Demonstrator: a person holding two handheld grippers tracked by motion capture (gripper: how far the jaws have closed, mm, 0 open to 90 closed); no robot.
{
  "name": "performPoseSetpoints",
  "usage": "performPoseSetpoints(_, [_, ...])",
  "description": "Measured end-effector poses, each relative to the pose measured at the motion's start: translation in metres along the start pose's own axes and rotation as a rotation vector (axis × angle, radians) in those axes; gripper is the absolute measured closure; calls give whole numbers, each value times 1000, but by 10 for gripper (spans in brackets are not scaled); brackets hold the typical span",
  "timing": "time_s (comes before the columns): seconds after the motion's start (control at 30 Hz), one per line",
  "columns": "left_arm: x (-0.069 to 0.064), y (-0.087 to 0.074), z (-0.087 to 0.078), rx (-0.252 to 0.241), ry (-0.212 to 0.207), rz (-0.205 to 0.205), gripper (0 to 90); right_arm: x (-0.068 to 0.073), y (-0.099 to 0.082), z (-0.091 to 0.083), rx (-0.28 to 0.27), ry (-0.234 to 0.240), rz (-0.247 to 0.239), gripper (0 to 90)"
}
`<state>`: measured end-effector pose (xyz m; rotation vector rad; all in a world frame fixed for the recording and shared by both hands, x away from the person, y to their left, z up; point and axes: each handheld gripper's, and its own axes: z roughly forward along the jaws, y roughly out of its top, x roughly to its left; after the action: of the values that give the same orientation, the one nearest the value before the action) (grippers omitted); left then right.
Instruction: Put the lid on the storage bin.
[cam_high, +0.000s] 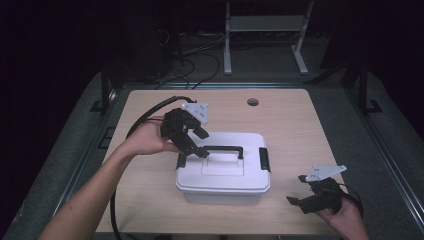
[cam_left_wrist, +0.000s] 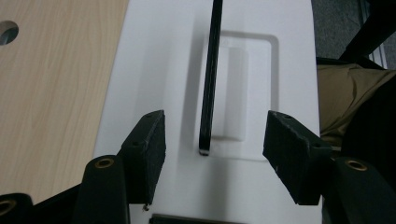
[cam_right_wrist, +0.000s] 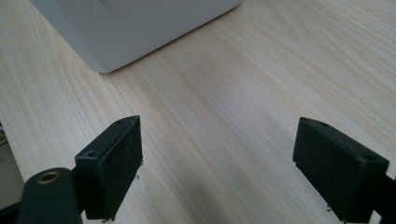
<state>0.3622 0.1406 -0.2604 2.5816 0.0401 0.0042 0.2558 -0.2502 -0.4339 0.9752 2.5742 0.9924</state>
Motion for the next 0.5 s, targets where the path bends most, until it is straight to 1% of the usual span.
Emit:
performPoseSetpoints(0.07, [0,-5,-1,-8,5,-9,379,0,0,0,1,-1,0,153])
performPoseSetpoints(0.17, [0,-10,-2,-5,10,-18,366,0,0,0,2,-1,-1,153])
performPoseSetpoints(0.23, [0,-14,-4,-21,8,-24,366,0,0,0,3,-1,-1,153])
performPoseSetpoints(0.5, [-1,-31,-11,-29,21,-44,366,0,0,0,2,-3,1,153])
